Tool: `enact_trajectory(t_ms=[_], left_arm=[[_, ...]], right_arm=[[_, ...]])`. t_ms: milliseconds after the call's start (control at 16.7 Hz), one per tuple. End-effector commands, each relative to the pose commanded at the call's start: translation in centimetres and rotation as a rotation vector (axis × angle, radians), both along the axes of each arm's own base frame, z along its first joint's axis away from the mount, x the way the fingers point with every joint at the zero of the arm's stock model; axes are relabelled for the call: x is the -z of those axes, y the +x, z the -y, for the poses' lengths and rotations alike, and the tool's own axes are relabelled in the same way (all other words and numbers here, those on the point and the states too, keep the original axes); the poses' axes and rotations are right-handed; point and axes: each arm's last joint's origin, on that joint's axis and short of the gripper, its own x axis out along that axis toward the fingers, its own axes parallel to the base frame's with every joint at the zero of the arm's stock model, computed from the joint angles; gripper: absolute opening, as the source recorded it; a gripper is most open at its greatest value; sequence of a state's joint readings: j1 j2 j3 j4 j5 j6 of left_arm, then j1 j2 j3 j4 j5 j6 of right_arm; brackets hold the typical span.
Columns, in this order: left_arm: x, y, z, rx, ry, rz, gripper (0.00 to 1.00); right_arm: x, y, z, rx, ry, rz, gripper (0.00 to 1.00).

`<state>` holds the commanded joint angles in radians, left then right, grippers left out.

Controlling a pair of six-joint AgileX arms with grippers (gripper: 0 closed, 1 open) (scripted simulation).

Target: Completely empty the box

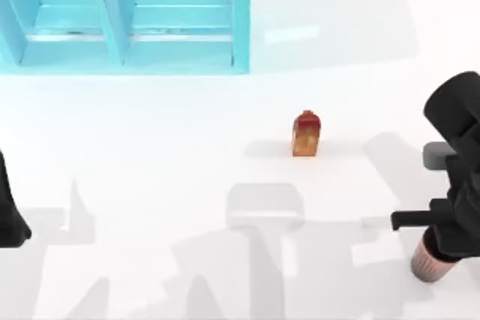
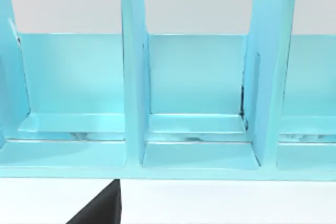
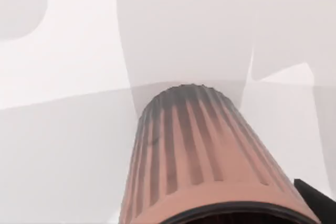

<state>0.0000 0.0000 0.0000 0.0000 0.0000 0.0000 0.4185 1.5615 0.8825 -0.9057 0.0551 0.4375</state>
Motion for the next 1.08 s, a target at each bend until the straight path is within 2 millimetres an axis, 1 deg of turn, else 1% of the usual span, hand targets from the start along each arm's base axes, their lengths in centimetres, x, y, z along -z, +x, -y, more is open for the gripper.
enact_trajectory(t_ms=[180,960,1020,1080], left_arm=[[0.00,0.00,0.00,0.000,0.000,0.000,1.00],[0.00,0.00,0.00,0.000,0.000,0.000,1.00],[0.00,0.00,0.00,0.000,0.000,0.000,1.00],[0.00,0.00,0.00,0.000,0.000,0.000,1.00]], right_arm=[[0.00,0.00,0.00,0.000,0.000,0.000,0.00],[0.00,0.00,0.00,0.000,0.000,0.000,0.98],[0.00,0.00,0.00,0.000,0.000,0.000,1.00],[0.00,0.00,0.00,0.000,0.000,0.000,1.00]])
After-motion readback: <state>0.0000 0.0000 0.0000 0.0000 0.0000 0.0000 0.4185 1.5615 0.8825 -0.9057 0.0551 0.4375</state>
